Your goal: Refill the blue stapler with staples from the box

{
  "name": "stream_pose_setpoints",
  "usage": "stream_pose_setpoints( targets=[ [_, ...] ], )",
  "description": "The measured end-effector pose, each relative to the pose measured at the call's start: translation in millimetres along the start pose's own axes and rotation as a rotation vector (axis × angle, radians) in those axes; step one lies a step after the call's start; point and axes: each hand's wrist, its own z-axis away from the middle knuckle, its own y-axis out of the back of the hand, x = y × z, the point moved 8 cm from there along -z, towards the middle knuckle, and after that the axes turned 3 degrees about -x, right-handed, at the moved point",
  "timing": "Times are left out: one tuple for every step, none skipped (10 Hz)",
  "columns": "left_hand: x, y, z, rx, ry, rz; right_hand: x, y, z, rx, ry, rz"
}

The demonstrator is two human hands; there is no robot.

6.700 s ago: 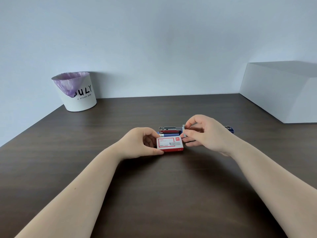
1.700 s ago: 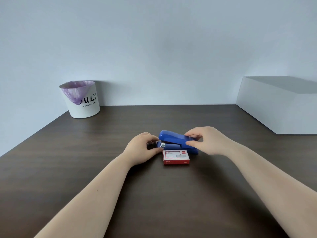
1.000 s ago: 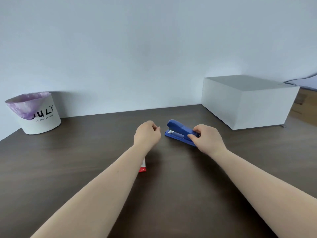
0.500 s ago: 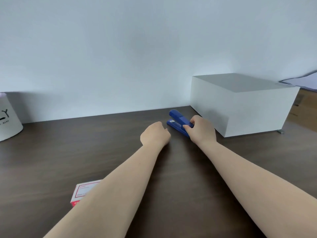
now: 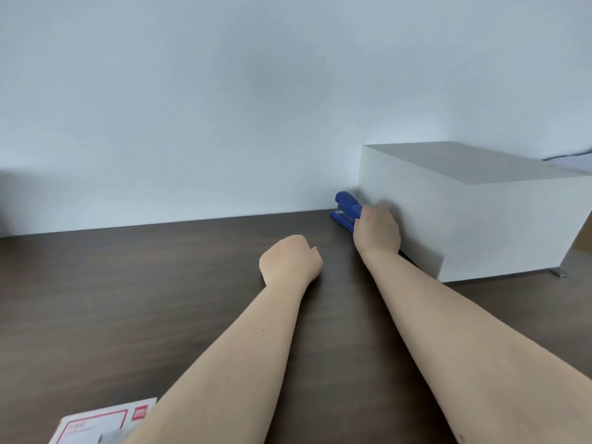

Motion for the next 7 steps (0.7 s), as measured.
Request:
stream_pose_setpoints(
  targets=[
    [0,-3,-5,0.005,-0.001,-0.007,3,0,-9,0.027,-0.014,0.012],
    [-1,-3,-6,0.014,-0.004,-0.011,2,0,-12,0.040,0.003,0.005],
    [0,-3,-6,0.017,-0.009,-0.013,1,-2,-12,0.026,0.033,0.017],
    [-1,-2,-6,0.022,-0.008,-0.011,6,-5,-12,0.013,0.012,0.023],
    [-1,-1,-2,0.015,-0.012,-0.006,9,-3,-4,0.021,0.010,-0.007],
    [1,1,5,-0.003,-0.022,0.035,8,7,16,0.018,0.052,-0.013],
    [4,4,19,-0.023,-0.045,0.078,-1,13,44,-0.023,0.168,0.064]
  ],
)
